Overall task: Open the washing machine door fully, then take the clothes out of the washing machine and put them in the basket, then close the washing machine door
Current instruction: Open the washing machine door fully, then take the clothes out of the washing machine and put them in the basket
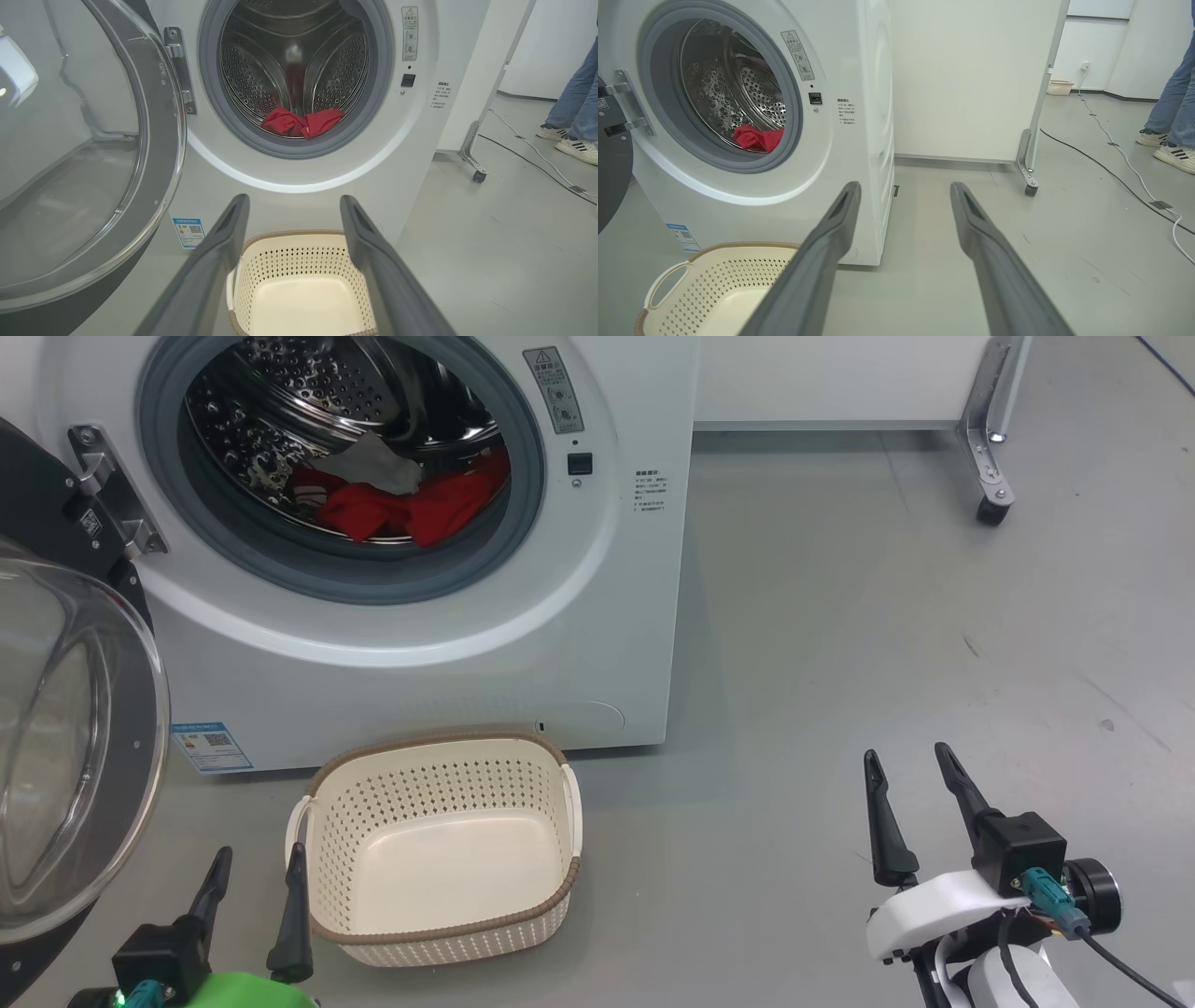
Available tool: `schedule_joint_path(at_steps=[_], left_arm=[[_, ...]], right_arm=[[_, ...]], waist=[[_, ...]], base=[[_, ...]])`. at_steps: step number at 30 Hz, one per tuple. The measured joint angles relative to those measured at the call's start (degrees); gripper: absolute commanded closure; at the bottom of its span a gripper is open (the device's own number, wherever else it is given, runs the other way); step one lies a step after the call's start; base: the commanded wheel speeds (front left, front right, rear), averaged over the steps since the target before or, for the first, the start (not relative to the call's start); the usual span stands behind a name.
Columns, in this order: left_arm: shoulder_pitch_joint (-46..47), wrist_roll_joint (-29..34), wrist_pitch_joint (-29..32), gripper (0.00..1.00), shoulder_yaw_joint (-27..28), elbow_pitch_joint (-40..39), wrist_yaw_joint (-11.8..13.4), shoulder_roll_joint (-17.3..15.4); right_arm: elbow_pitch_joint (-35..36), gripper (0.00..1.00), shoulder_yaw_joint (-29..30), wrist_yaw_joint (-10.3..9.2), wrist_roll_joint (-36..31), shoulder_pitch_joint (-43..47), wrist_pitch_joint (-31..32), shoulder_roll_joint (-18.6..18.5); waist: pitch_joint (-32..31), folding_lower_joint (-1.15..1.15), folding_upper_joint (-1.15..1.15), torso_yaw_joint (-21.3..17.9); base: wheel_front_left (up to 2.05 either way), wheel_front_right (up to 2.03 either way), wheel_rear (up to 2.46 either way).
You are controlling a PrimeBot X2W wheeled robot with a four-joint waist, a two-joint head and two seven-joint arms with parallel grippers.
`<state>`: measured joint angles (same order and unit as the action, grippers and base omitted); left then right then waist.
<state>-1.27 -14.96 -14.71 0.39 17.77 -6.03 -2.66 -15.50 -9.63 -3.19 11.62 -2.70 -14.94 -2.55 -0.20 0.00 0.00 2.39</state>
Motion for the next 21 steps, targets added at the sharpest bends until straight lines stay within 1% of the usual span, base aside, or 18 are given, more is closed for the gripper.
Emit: schedule_joint_path(at_steps=[11,21], left_arm=[[-0.2,0.1,0.0,0.00,-0.1,0.6,-0.1,0.0],[-0.2,-0.1,0.0,0.00,0.3,0.8,-0.2,0.1]], right_arm=[[0.0,0.00,-0.1,-0.01,-0.2,0.5,0.0,0.0],[-0.5,0.00,-0.2,0.00,-0.2,0.9,0.0,0.0]], waist=[[-0.1,0.00,0.00,0.2],[-0.1,0.00,0.00,0.4]], base=[[0.06,-0.06,0.00],[0.42,-0.42,0.00]])
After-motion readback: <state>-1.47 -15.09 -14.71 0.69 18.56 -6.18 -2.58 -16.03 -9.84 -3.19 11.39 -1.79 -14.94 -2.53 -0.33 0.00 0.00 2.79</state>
